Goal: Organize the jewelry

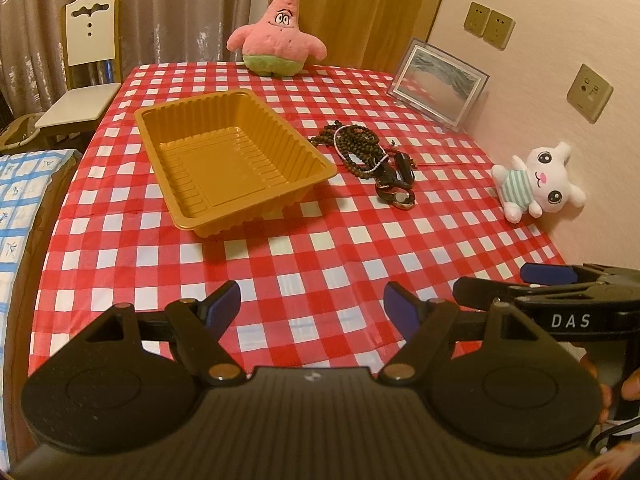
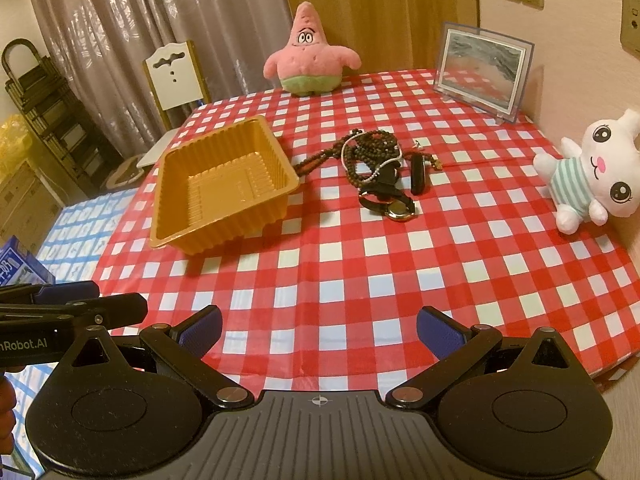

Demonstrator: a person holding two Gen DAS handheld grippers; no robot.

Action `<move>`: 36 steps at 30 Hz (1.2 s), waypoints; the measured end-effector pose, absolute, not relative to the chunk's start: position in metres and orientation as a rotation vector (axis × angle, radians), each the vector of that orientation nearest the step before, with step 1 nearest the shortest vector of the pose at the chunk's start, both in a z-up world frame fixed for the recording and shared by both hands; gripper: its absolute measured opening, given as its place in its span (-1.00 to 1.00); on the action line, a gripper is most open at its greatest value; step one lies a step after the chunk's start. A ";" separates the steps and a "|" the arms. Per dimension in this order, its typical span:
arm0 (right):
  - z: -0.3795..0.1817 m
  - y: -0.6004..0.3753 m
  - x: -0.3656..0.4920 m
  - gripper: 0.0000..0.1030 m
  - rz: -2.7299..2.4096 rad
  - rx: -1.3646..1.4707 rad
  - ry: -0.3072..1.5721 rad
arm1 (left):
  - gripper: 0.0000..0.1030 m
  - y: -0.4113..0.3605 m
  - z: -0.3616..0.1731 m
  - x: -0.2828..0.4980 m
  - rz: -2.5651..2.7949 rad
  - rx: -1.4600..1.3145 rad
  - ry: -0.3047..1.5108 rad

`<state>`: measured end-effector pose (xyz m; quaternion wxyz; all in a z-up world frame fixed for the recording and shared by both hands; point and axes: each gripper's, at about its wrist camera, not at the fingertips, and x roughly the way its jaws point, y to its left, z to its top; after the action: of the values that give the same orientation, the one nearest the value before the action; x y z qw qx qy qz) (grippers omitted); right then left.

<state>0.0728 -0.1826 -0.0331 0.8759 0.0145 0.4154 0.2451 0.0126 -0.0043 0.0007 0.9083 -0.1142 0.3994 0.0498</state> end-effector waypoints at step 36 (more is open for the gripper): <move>-0.079 -0.212 0.162 1.00 0.484 0.070 0.960 | 0.48 0.064 -0.094 0.051 0.501 -0.521 0.598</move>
<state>0.1622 -0.2121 -0.0786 0.8585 0.0334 0.4570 0.2303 0.0509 0.0645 -0.0944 0.8920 -0.2509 0.2884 0.2412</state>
